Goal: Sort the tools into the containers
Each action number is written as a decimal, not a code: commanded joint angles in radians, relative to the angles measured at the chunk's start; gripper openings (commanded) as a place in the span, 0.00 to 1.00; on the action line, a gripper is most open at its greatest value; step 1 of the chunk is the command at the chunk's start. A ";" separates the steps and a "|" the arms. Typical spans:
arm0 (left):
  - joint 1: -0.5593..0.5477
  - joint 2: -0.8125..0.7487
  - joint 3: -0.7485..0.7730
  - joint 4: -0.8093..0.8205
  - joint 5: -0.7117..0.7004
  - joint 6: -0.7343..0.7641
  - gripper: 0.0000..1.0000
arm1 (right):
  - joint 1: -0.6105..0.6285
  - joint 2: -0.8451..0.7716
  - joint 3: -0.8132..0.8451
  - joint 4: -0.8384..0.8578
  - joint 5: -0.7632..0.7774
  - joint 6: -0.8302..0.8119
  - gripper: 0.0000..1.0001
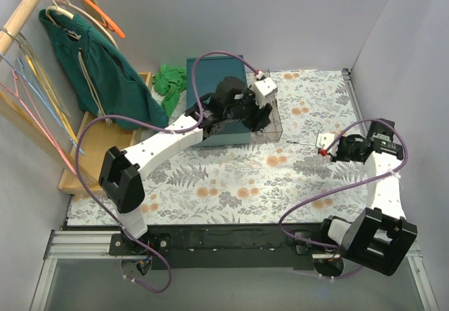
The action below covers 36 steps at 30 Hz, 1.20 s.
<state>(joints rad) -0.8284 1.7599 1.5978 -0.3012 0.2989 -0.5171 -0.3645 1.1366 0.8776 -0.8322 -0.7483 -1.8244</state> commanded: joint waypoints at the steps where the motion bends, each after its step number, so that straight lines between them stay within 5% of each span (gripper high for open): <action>1: 0.011 -0.048 -0.065 0.037 -0.286 0.014 0.49 | 0.139 -0.058 0.050 0.279 -0.069 0.591 0.01; 6: 0.061 -0.095 -0.128 0.027 -0.344 -0.026 0.52 | 0.330 0.018 0.109 0.668 0.035 1.478 0.01; 10: 0.084 -0.123 -0.140 0.008 -0.339 -0.021 0.53 | 0.363 0.167 0.185 0.887 0.056 1.978 0.01; 23: 0.115 -0.083 -0.066 -0.003 -0.417 0.098 0.56 | 0.466 0.570 0.480 0.881 0.292 2.306 0.01; 29: 0.169 0.022 0.060 -0.026 -0.451 0.117 0.64 | 0.499 0.712 0.567 0.904 0.239 2.360 0.01; 30: 0.176 0.035 0.077 -0.026 -0.458 0.121 0.65 | 0.506 0.727 0.575 0.904 0.227 2.363 0.05; 31: 0.181 0.061 0.102 -0.026 -0.463 0.126 0.65 | 0.510 0.761 0.586 0.898 0.210 2.357 0.22; 34: 0.202 0.095 0.148 -0.026 -0.489 0.143 0.67 | 0.510 0.801 0.627 0.877 0.146 2.352 0.46; 36: 0.215 0.108 0.154 -0.015 -0.498 0.158 0.68 | 0.497 0.793 0.614 0.898 0.133 2.349 0.50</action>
<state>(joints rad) -0.6373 1.8534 1.7035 -0.3138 -0.1513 -0.4007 0.1421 1.9446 1.4460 0.0048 -0.5381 0.5064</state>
